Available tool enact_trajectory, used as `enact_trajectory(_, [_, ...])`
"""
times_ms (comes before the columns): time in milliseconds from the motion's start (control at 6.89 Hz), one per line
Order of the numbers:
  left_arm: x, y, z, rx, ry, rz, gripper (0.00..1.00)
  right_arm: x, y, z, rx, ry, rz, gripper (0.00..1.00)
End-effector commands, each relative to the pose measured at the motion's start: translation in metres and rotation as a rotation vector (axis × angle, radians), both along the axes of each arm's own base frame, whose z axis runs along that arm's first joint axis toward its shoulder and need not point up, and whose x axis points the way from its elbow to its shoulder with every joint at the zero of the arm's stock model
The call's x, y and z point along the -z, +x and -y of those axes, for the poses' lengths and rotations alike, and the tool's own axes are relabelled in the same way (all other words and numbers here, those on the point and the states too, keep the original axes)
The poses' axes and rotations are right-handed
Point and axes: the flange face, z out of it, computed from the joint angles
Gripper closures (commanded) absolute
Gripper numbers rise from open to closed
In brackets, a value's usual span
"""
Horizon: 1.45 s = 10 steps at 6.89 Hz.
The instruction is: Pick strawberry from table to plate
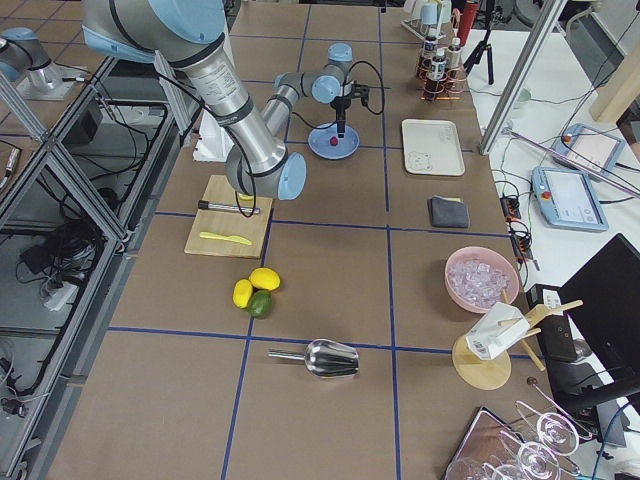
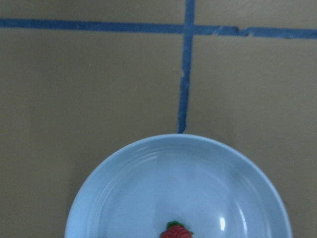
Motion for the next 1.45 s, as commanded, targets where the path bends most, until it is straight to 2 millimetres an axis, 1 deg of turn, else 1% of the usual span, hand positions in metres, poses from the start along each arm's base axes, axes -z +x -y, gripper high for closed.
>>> enact_trajectory(0, [-0.014,-0.012,-0.003,0.004,-0.016,0.006,0.00,0.010,0.121,0.011,-0.042,-0.024,-0.017,0.00])
enact_trajectory(145, [-0.028,-0.037,-0.004,-0.025,-0.031,-0.046,0.00,-0.018,0.182,0.017,-0.008,0.041,-0.038,0.00])
enact_trajectory(290, [-0.062,-0.067,-0.011,-0.100,-0.046,-0.117,0.00,-0.049,0.241,0.042,0.022,0.043,-0.027,0.00])
enact_trajectory(435, [-0.098,-0.090,-0.015,-0.131,-0.066,-0.131,0.00,-0.084,0.296,0.068,0.051,0.042,-0.021,0.00])
enact_trajectory(580, [-0.121,-0.102,-0.019,-0.121,-0.101,-0.130,0.00,-0.133,0.353,0.086,0.094,0.065,-0.041,0.00])
enact_trajectory(725, [-0.141,-0.105,-0.025,-0.124,-0.137,-0.168,0.00,-0.183,0.402,0.105,0.126,0.058,-0.055,0.00])
enact_trajectory(870, [-0.156,-0.105,-0.036,-0.164,-0.140,-0.208,0.00,-0.226,0.447,0.120,0.153,0.046,-0.037,0.00])
enact_trajectory(1015, [-0.161,-0.111,-0.041,-0.157,-0.144,-0.208,0.00,-0.275,0.491,0.116,0.151,0.017,-0.040,0.00])
enact_trajectory(1160, [-0.164,-0.112,-0.043,-0.156,-0.147,-0.210,0.00,-0.321,0.538,0.100,0.170,0.020,-0.025,0.00])
enact_trajectory(1305, [-0.164,-0.115,-0.044,-0.150,-0.147,-0.210,0.00,-0.364,0.572,0.077,0.200,0.025,-0.024,0.00])
